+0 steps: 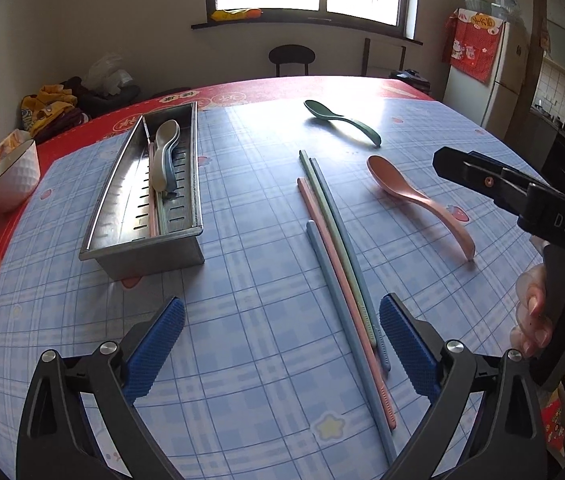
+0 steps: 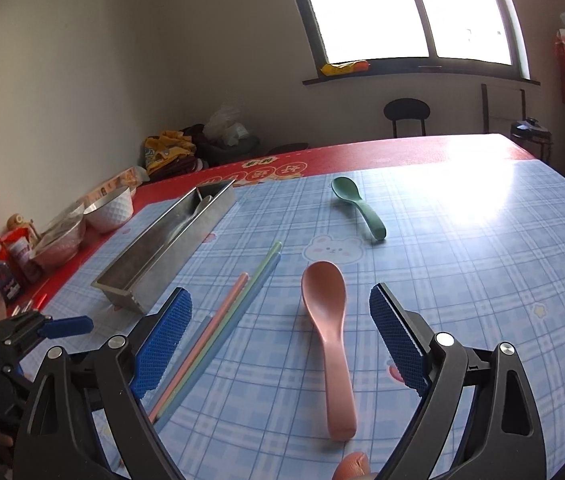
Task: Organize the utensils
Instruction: 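Move the left tool to the blue stick while the right tool withdraws from the tray, then close the left tool on the blue stick and lift it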
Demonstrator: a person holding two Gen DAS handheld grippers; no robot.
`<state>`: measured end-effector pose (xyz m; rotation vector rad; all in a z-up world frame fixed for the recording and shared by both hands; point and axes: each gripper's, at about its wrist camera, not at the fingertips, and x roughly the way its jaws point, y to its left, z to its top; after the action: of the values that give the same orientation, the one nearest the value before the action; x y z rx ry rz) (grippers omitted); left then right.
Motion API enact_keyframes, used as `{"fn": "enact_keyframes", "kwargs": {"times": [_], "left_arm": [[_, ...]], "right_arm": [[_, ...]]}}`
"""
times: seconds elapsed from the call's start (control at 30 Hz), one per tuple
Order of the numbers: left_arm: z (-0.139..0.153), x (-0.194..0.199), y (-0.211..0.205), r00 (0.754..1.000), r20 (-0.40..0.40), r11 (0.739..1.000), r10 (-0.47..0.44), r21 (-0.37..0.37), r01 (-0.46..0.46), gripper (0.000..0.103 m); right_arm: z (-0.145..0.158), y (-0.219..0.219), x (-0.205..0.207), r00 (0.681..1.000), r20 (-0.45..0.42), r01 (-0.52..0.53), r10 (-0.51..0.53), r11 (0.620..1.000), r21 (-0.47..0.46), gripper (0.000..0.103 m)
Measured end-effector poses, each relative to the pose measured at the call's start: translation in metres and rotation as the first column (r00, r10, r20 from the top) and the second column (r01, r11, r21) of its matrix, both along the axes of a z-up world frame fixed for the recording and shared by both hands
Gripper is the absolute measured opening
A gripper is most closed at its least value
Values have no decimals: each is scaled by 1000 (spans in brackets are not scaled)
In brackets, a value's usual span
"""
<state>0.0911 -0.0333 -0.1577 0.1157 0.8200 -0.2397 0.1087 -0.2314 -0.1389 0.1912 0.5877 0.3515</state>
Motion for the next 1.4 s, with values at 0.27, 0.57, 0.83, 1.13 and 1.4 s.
{"fn": "enact_keyframes", "kwargs": {"times": [0.27, 0.57, 0.83, 1.13, 1.4], "left_arm": [[-14, 6, -10, 999, -49, 998, 13, 66, -10, 79], [-19, 7, -13, 998, -55, 997, 17, 81, -12, 70], [-21, 3, -19, 999, -36, 996, -11, 90, 15, 20], [-18, 6, -6, 996, -86, 996, -19, 84, 27, 11], [-19, 1, 8, 993, -106, 996, -53, 65, 60, 11]], "right_arm": [[-3, -6, 4, 1000, -22, -1, 2, 999, 36, 87], [-5, -11, 6, 999, -30, -18, 20, 997, 73, 87], [-6, -10, 8, 999, -42, -22, 26, 996, 83, 87], [-6, -14, 8, 999, -42, -22, 27, 994, 104, 87], [-8, -15, 10, 998, -53, -26, 31, 994, 110, 87]]}}
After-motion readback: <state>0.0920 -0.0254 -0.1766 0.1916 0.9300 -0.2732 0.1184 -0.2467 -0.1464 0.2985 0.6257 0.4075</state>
